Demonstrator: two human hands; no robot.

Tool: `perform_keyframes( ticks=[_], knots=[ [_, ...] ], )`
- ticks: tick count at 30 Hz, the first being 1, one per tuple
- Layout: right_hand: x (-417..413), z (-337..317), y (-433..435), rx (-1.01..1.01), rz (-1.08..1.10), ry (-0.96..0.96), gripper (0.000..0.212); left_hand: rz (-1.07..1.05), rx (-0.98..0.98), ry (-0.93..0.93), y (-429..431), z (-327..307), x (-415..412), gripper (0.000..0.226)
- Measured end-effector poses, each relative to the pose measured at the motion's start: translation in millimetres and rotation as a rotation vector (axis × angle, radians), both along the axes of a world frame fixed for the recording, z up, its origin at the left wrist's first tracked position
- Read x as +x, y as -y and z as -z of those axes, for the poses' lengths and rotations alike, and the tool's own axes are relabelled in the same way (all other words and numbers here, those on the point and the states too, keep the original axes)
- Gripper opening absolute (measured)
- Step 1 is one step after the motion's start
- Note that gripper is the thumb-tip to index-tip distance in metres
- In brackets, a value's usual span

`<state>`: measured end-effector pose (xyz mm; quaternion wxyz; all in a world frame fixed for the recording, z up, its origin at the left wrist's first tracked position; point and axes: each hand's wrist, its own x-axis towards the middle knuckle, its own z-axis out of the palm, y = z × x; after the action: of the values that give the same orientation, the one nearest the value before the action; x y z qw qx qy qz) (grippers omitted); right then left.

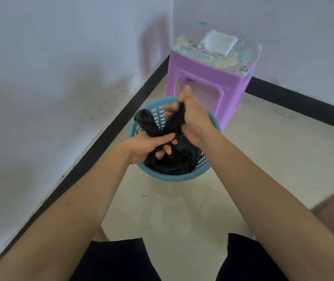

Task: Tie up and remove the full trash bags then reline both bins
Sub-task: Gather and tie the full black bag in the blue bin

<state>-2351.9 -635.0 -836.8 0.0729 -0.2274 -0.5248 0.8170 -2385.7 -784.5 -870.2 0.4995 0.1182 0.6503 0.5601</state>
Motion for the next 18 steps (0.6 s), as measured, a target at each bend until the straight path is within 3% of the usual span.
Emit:
perform_keyframes(
  ticks=[2, 3, 6, 10, 13, 14, 16, 18],
  knots=[
    [-1, 7, -6, -0.473, 0.268, 0.025, 0.04, -0.117, 0.088, 0.102, 4, 6, 3, 0.034],
    [0, 12, -10, -0.599, 0.345, 0.045, 0.039, -0.162, 0.134, 0.164, 4, 8, 4, 0.04],
    [7, 23, -18, -0.684, 0.36, 0.08, 0.034, -0.253, 0.185, 0.25, 3, 13, 6, 0.037],
    [14, 32, -7, -0.665, 0.192, 0.16, 0.021, -0.472, 0.274, 0.241, 1, 14, -2, 0.023],
    [19, 47, 4, -0.532, 0.119, 0.325, 0.019, -0.585, 0.331, 0.264, 5, 14, -9, 0.02],
    [21, 53, 3, -0.388, 0.077, 0.393, 0.021, -0.602, 0.356, 0.259, 9, 15, -13, 0.02],
    [25, 65, -3, 0.088, -0.024, 0.481, 0.028, -0.604, 0.386, 0.226, 22, 15, -20, 0.02],
    [24, 73, -15, 0.48, -0.1, 0.406, 0.047, -0.554, 0.377, 0.165, 36, 11, -24, 0.022]
  ],
)
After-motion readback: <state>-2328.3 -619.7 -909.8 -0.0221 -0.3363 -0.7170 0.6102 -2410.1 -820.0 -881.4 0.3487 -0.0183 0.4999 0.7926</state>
